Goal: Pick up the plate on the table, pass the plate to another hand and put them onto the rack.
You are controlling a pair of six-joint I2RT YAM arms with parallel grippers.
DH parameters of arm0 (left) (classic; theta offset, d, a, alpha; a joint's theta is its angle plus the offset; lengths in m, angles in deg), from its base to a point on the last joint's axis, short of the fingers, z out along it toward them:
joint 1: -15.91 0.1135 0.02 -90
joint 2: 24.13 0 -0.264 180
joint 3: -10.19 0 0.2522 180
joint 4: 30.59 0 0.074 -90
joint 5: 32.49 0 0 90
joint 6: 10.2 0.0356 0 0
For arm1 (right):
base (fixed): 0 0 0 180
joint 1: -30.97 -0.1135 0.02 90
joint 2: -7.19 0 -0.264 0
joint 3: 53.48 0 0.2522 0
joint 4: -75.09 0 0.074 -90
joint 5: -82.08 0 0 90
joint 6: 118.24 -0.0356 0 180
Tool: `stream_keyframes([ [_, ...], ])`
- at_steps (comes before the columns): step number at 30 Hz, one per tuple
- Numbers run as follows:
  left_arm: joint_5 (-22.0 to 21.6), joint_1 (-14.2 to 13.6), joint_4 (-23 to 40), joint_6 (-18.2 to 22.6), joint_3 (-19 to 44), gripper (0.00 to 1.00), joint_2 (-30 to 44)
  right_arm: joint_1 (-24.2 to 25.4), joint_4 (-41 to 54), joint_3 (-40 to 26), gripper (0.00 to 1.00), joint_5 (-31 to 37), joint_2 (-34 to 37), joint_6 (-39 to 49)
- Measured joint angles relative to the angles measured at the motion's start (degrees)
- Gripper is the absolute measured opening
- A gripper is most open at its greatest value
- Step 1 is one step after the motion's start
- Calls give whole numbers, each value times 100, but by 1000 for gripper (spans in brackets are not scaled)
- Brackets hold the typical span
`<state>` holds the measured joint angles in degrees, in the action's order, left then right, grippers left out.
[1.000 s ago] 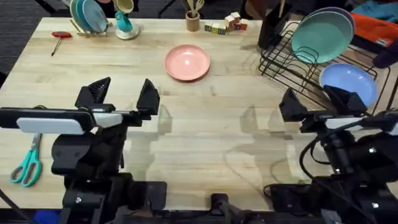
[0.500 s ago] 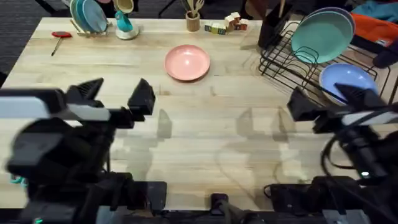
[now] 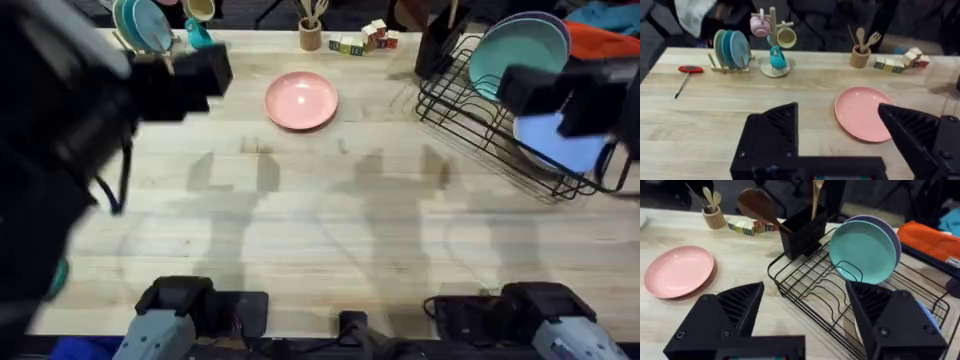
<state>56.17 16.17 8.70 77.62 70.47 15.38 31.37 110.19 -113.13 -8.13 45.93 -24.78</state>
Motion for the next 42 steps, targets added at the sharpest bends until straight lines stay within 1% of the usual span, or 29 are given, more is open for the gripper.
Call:
stream_keyframes([
  [2,0,0,442,13,564,993,481,0,298,-477,993,0,429,0],
  [4,0,0,1012,63,1199,993,1014,0,640,-968,995,0,845,0],
  [8,-2,0,2069,229,2257,993,1894,0,1257,-1784,994,-1,1467,0],
  [10,-2,0,2419,282,2643,993,2253,0,1476,-2090,995,0,1697,0],
  [13,-2,0,2526,330,2965,993,2658,0,1544,-2343,995,0,1924,0],
  [21,-2,0,2525,354,3021,994,3091,0,1577,-2374,995,0,1988,0],
  [26,-2,0,2510,363,3021,994,3147,0,1577,-2374,996,0,1988,-2],
  [36,5,0,2245,374,3021,994,3147,0,1562,-2374,995,0,1988,-1],
  [38,59,0,2163,374,3021,994,3160,0,1560,-2374,995,0,1988,-2],
  [42,322,0,1874,372,3027,994,3373,0,1546,-2374,996,-2,1986,-2],
])
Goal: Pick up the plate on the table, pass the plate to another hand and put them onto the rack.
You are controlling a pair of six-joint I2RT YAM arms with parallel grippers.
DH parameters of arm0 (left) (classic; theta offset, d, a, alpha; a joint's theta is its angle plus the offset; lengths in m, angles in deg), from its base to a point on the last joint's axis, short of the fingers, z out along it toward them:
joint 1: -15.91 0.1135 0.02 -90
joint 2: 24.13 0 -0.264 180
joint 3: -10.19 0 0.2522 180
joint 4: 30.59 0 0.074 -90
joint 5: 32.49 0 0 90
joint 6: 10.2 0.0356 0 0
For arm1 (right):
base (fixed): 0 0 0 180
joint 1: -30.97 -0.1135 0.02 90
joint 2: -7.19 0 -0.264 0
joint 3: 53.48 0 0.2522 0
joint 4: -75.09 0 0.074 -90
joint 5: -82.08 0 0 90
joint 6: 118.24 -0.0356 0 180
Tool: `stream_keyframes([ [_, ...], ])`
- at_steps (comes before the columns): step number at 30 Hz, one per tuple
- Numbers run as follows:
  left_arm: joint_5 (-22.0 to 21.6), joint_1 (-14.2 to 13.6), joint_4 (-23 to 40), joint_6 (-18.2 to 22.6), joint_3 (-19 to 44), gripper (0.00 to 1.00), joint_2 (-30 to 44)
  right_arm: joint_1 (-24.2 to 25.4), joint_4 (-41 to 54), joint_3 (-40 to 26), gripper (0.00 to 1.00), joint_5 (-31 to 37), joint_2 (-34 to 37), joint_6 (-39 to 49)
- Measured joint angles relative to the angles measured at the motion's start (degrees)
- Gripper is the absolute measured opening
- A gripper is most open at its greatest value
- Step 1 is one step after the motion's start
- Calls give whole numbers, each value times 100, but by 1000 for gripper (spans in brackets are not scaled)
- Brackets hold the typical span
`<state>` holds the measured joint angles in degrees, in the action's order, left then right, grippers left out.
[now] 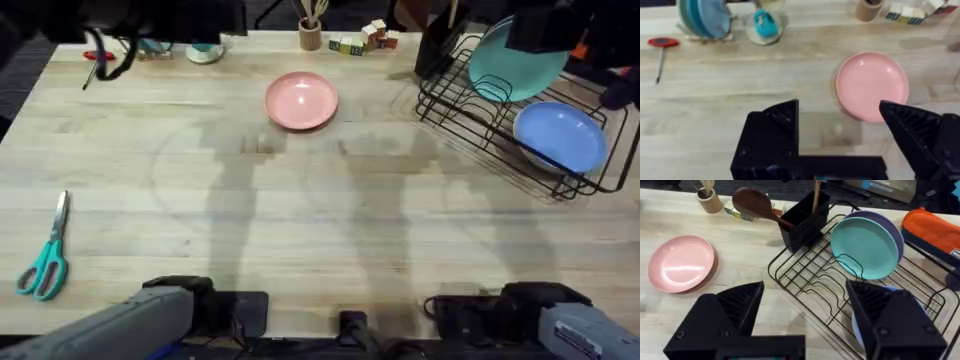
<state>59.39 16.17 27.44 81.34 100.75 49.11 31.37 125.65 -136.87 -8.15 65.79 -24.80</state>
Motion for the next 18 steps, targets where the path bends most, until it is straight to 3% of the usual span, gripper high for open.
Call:
stream_keyframes([
  [10,179,0,-685,-203,0,993,1226,0,-74,0,996,1,2,1],
  [18,183,0,-793,-390,0,993,2166,0,-73,0,996,2,19,2],
])
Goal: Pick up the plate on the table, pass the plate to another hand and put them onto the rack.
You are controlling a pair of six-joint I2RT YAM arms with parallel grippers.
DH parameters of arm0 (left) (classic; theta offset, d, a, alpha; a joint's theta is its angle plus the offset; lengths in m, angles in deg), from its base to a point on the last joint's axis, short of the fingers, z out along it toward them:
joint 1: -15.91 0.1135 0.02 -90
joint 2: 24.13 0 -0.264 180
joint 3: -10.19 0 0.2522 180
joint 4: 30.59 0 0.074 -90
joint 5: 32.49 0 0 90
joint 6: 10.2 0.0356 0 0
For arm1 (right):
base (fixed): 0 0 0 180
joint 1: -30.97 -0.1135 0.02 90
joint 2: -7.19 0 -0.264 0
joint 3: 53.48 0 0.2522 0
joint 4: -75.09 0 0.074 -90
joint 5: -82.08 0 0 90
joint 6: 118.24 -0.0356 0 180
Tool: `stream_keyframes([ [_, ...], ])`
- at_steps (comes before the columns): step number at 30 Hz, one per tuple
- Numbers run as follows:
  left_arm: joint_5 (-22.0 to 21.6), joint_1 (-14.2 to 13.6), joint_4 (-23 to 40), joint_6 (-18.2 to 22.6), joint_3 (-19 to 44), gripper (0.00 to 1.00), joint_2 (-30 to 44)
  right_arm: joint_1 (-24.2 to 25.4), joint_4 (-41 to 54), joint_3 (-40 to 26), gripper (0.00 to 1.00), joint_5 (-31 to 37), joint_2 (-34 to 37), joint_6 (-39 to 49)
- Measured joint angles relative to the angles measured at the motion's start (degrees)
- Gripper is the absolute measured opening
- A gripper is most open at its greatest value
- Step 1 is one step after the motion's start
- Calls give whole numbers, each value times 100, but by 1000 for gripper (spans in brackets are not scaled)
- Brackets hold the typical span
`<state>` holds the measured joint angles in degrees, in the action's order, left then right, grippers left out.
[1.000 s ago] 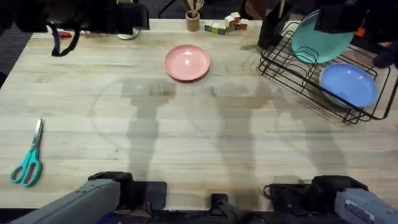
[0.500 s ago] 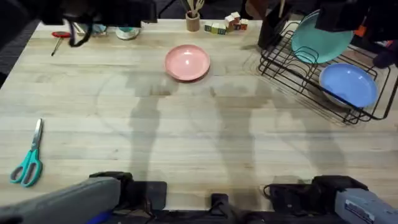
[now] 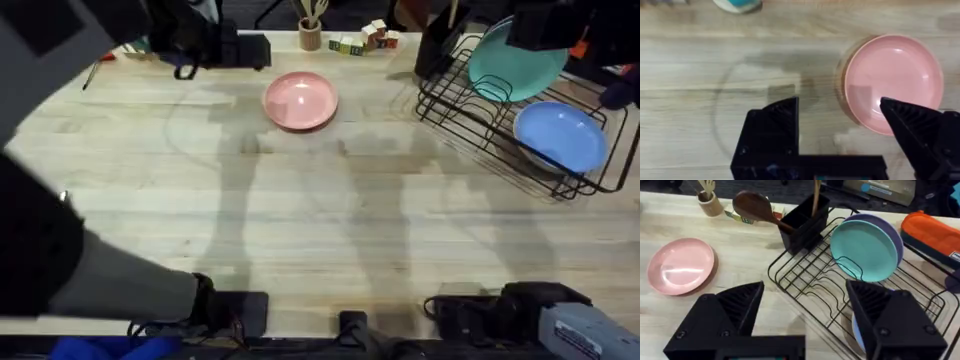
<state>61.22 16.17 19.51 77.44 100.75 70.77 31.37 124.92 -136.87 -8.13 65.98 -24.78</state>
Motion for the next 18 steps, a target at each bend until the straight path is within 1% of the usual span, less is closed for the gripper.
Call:
stream_keyframes([
  [7,56,0,-84,-112,0,993,771,0,1,0,996,0,21,0],
  [13,128,-2,-122,-125,0,993,1188,0,1,0,996,0,19,0],
  [18,146,-2,-127,-374,0,993,1420,0,1,0,996,0,21,-2],
])
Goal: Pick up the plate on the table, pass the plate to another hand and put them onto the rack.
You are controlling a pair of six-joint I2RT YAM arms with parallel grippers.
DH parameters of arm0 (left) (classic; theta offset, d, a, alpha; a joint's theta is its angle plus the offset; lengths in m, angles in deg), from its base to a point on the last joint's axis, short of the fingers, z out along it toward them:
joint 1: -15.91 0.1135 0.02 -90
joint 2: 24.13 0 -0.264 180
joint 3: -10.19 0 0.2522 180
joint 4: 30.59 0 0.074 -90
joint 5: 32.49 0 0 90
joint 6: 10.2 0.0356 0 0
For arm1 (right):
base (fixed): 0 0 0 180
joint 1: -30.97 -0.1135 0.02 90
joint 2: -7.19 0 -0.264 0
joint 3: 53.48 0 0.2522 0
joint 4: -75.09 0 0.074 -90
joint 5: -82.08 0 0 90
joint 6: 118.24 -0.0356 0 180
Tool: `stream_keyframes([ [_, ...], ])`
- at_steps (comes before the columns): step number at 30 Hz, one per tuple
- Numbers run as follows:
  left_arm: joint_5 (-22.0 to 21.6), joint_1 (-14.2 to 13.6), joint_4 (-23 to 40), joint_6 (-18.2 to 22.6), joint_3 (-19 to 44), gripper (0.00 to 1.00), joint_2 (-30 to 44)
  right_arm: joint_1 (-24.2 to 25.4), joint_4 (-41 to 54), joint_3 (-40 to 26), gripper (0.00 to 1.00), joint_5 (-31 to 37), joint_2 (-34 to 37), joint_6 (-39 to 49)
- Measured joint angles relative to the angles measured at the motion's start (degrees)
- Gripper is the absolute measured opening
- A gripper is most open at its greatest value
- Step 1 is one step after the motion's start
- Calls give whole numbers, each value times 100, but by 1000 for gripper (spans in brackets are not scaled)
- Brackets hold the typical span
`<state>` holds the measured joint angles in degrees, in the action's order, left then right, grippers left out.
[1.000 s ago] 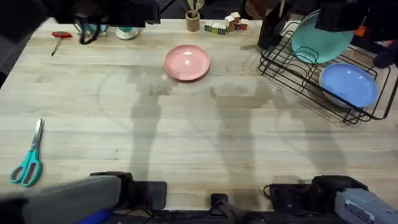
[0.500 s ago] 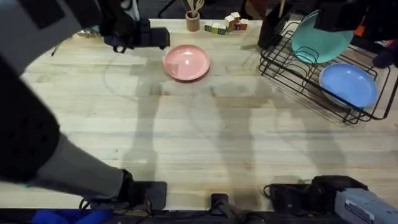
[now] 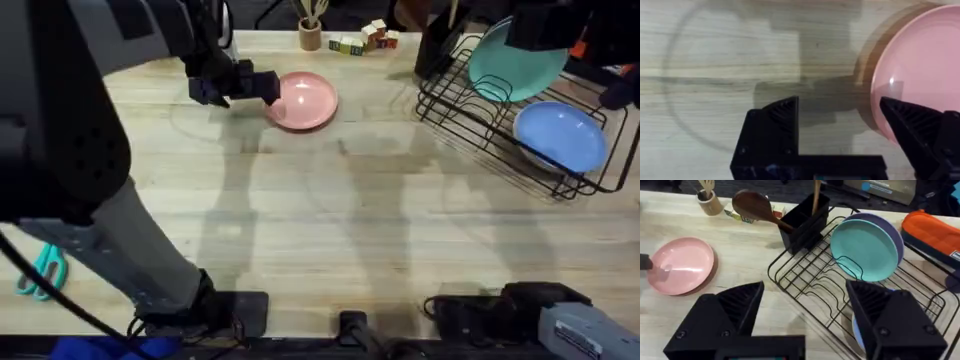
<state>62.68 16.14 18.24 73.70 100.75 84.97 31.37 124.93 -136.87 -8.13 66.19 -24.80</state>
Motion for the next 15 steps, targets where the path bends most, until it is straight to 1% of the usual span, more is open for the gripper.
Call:
stream_keyframes([
  [6,35,2,-18,-273,65,994,246,0,0,0,995,0,0,1],
  [15,20,2,167,-339,255,993,383,0,0,0,996,0,0,2],
])
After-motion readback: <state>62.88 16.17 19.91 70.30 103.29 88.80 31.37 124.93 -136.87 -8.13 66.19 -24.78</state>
